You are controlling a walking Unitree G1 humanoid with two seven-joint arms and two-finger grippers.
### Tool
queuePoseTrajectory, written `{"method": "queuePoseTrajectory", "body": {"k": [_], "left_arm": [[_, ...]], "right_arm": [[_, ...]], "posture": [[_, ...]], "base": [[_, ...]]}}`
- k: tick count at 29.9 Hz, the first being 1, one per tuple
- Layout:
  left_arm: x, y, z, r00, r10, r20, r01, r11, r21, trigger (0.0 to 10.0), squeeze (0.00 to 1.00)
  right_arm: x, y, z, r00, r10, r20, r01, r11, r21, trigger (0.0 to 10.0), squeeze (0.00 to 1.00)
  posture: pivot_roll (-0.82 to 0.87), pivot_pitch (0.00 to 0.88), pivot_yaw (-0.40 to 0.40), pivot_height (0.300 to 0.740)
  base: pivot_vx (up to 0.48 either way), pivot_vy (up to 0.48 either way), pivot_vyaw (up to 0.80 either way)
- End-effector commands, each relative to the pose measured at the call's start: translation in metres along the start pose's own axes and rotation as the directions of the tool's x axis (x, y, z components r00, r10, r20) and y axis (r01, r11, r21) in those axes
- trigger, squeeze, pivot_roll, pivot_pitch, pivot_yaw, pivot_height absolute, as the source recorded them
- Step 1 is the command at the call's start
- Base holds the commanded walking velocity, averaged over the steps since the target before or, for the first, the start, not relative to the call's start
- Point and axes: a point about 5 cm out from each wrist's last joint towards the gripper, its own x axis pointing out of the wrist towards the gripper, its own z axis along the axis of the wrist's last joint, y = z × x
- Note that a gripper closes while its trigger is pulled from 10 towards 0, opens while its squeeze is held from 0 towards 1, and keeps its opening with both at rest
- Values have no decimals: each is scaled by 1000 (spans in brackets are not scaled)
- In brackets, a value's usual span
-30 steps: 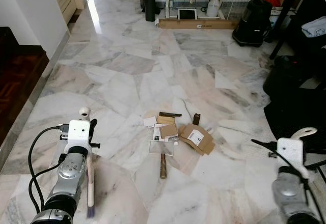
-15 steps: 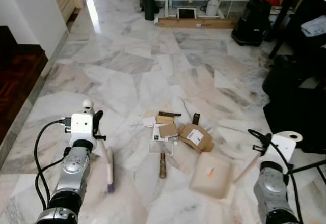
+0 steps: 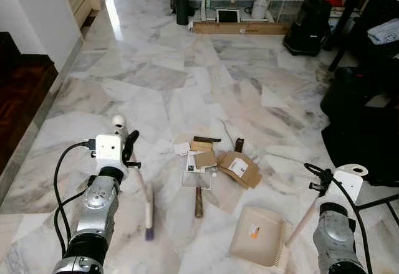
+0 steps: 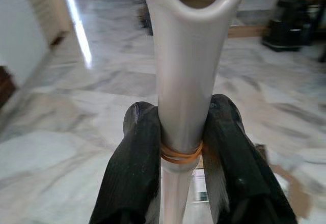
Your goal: Sweep floor
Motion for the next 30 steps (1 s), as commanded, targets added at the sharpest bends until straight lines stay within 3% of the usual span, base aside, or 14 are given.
{"method": "queuePoseTrajectory", "body": {"k": [1, 3, 9, 16, 30], "left_arm": [[1, -4, 7, 999, -33, 31, 33, 999, -9, 10000, 0], [2, -4, 10, 999, -32, 36, 32, 999, -8, 10000, 0], [1, -6, 10, 999, -19, 35, 20, 1000, -9, 10000, 0], [0, -9, 12, 999, -22, 42, 23, 1000, -8, 10000, 0], [-5, -21, 12, 997, -63, 37, 64, 997, -37, 10000, 0]], "right_arm": [[0, 5, -3, 999, 40, -25, -39, 999, 14, 10000, 0], [-1, 14, -3, 997, 77, -26, -77, 997, 26, 10000, 0], [-3, 21, -4, 995, 97, -27, -96, 995, 25, 10000, 0], [-4, 22, -5, 993, 110, -30, -109, 994, 32, 10000, 0], [-4, 20, -7, 987, 153, -42, -152, 988, 27, 10000, 0]], "posture": [[1, 108, -38, 740], [8, 106, -35, 740], [10, 103, -38, 740], [12, 101, -38, 740], [8, 73, -39, 740]], "base": [[0, 0, 0], [0, 0, 0], [0, 0, 75], [0, 0, 471], [0, 0, 0]]}}
